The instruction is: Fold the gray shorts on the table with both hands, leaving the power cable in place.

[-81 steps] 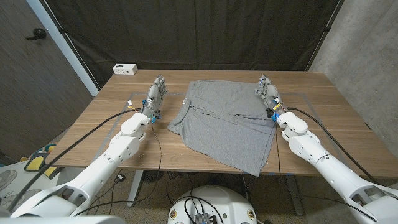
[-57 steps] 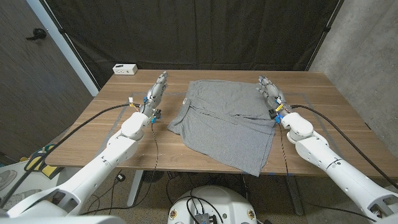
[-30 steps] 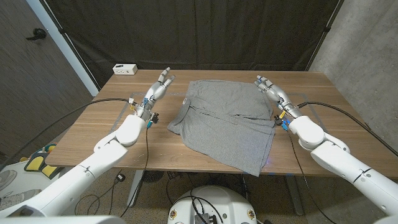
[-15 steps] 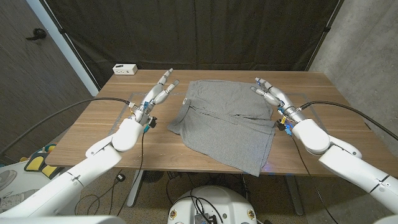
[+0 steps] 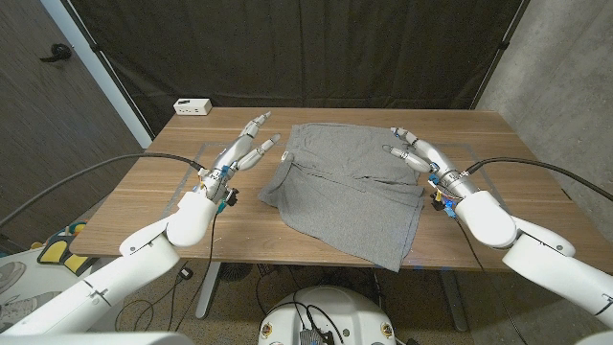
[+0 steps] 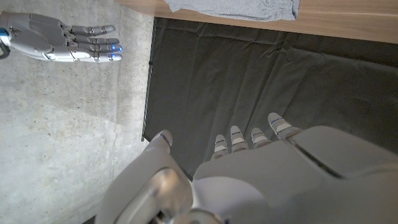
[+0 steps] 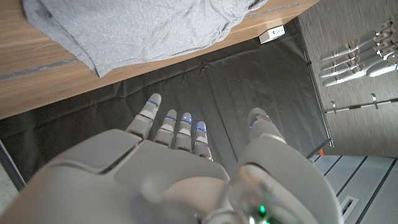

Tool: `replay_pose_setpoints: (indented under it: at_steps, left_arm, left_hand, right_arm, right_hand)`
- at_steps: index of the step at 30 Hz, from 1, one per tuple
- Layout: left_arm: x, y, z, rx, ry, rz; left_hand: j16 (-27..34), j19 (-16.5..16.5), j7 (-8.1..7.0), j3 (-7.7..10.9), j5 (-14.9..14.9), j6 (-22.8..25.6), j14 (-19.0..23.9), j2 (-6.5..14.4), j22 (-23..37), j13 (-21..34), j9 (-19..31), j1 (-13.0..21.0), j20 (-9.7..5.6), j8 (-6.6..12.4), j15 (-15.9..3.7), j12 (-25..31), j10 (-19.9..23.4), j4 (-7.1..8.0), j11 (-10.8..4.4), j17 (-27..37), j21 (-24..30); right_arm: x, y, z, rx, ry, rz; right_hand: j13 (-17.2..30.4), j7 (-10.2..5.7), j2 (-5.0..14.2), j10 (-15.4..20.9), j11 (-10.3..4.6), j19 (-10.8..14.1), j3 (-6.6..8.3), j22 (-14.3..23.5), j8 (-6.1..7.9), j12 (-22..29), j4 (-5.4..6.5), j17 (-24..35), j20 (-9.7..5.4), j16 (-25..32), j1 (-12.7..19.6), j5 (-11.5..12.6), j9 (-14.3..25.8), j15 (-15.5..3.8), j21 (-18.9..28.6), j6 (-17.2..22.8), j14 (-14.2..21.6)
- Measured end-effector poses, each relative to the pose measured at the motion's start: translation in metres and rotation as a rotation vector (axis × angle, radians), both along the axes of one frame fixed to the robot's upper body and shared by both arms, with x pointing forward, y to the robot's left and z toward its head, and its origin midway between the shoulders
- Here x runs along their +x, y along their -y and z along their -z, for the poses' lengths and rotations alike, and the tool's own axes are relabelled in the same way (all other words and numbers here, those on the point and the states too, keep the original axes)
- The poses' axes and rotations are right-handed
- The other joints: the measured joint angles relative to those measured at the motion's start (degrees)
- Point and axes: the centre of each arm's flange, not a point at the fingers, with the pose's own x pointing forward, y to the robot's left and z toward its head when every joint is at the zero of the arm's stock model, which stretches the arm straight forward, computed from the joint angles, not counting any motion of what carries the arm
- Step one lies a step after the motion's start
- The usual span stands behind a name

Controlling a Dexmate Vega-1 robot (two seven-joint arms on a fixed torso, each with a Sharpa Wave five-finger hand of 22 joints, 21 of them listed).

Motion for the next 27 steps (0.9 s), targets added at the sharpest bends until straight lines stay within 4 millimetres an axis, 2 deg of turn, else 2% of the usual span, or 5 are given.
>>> replay_pose_setpoints:
  at_steps: [11,18,27]
  left_arm:
    - [-0.022,0.003,0.008,0.069,0.030,-0.069]
    - [-0.033,0.003,0.014,0.104,0.044,-0.113]
    - [-0.046,0.005,0.021,0.150,0.061,-0.160]
  left_hand:
    - [0.0,-0.2,-0.30,0.04,-0.9,0.3,0.0,-0.5,0.0,0.0,0.0,0.5,1.03,0.01,0.00,0.0,0.9,-0.90,-0.13,0.0,-0.2]
    - [0.0,0.1,-0.57,0.06,-1.3,1.4,0.0,-0.8,0.0,0.0,0.0,1.3,1.34,0.01,0.01,0.4,2.0,-1.53,-0.18,0.0,-0.2]
    - [0.0,0.1,-0.84,0.24,-1.8,2.3,0.0,-1.2,0.0,0.0,0.0,2.3,1.34,0.01,0.01,0.4,2.8,-2.45,-0.29,0.0,-0.2]
  right_arm:
    - [-0.021,-0.004,0.007,-0.085,0.008,0.058]
    - [-0.038,-0.010,0.014,-0.130,0.010,0.083]
    - [-0.053,-0.015,0.023,-0.180,0.011,0.123]
  right_hand:
    - [0.0,-0.51,0.08,1.7,0.13,1.5,0.42,0.0,0.23,0.0,-0.85,0.1,0.24,0.4,0.5,0.0,0.0,-0.30,0.4,1.9,2.2]
    - [0.0,-0.89,0.16,3.2,0.14,2.3,0.65,0.0,0.66,0.0,-1.08,0.1,0.08,0.4,1.0,-0.5,0.0,-0.93,0.4,4.2,3.8]
    - [0.0,-1.03,0.68,4.0,-0.30,2.9,1.07,0.0,0.67,0.0,-1.49,0.3,0.07,0.7,1.6,-0.5,0.0,-1.23,0.4,5.1,4.1]
